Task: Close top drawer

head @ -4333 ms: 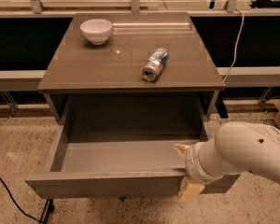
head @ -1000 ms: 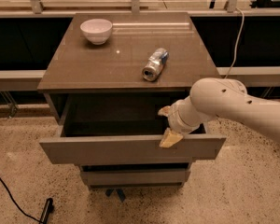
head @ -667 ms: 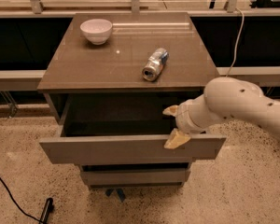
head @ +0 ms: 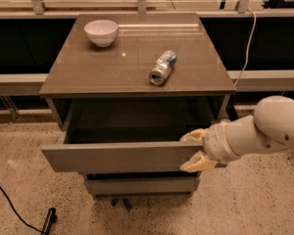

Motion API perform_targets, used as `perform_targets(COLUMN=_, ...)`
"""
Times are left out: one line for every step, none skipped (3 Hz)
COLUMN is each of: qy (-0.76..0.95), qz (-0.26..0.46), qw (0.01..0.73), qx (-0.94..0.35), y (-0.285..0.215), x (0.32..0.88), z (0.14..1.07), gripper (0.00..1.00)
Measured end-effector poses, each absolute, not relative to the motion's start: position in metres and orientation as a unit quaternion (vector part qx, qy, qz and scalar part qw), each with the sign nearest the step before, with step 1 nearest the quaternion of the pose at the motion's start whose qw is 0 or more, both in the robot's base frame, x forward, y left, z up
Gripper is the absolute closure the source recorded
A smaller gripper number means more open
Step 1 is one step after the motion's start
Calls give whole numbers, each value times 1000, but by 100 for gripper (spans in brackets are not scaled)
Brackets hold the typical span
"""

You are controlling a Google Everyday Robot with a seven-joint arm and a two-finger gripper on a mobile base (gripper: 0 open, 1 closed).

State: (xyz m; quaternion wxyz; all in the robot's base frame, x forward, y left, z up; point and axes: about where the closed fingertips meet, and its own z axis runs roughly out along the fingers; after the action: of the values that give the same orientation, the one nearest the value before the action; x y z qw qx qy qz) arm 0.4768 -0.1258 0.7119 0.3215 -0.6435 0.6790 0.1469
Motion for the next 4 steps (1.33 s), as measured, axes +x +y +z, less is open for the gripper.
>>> perform_targets(qy=678, qz=201, qw=345, qx=-618, y=-121, x=435, z=702, gripper=70)
perform_targets(qy=666, qz=263, qw=371, qx=-592, y=-104, x=411, z=675, gripper=94)
perform_targets(qy=646, qz=325, qw=402, qx=-561, y=-74, x=409, z=639, gripper=100)
perform_targets(qy=616, qz=372, qw=439, qx=-538, y=-26, x=428, z=609, gripper=100)
